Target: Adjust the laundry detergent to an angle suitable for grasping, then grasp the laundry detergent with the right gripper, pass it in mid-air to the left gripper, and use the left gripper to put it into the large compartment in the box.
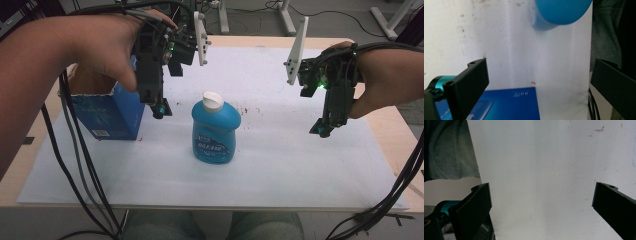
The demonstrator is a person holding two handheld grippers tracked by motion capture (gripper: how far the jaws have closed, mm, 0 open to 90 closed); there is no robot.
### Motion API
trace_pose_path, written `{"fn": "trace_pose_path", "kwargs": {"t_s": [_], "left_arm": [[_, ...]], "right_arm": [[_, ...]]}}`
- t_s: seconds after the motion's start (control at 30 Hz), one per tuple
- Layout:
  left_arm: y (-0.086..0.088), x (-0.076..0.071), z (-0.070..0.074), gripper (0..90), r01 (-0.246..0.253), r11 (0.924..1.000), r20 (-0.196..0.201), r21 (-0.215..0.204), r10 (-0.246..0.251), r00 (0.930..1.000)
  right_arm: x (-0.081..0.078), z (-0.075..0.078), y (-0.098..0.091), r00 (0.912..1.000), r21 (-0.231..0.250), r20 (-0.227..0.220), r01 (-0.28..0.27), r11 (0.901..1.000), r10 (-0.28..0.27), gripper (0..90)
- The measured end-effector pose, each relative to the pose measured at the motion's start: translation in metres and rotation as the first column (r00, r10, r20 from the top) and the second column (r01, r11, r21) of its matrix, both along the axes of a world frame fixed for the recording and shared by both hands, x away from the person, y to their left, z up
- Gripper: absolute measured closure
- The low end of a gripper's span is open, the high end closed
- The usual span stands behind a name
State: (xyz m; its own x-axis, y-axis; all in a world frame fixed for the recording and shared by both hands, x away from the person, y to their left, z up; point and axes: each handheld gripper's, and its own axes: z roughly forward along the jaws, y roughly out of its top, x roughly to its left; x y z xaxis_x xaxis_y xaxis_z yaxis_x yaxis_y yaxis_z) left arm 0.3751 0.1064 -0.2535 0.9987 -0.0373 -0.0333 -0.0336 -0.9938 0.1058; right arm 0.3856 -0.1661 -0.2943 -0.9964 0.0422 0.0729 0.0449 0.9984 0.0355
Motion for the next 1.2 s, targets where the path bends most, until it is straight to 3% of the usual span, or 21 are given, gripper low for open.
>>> {"fn": "trace_pose_path", "kwargs": {"t_s": [0.2, 0.27, 0.43, 0.7, 0.87, 1.2], "left_arm": [[0.008, 0.004, 0.001, 1.7, -0.027, 0.9985, -0.005, 0.047, 0.027, 0.9996], [0.010, 0.005, 0.000, 1.8, -0.038, 0.9968, -0.027, 0.070, 0.040, 0.9988], [0.016, 0.008, -0.003, 1.8, -0.062, 0.9944, -0.021, 0.085, 0.064, 0.9977], [0.022, 0.008, 0.002, 1.8, -0.078, 0.9951, -0.019, 0.060, 0.080, 0.9967], [0.025, 0.008, 0.006, 1.8, -0.121, 0.9905, -0.032, 0.065, 0.123, 0.9919], [0.028, 0.009, 0.009, 1.8, -0.129, 0.9906, -0.022, 0.047, 0.130, 0.9913]], "right_arm": [[0.004, 0.005, 0.002, 1.0000, 0.000, 0.005, -0.003, 1.0000, 0.003, 1.4], [0.006, 0.006, 0.003, 1.0000, 0.001, 0.005, -0.005, 1.0000, 0.005, 1.4], [0.012, 0.006, 0.006, 0.9999, 0.007, 0.001, -0.012, 0.9999, 0.012, 1.4], [0.020, 0.010, 0.006, 0.9998, 0.019, 0.003, -0.018, 0.9997, 0.017, 1.4], [0.021, 0.011, 0.006, 0.9999, 0.016, 0.009, -0.006, 0.9999, 0.005, 1.4], [0.020, 0.015, 0.004, 0.9999, 0.030, 0.015, 0.003, 0.9996, -0.004, 1.4]]}}
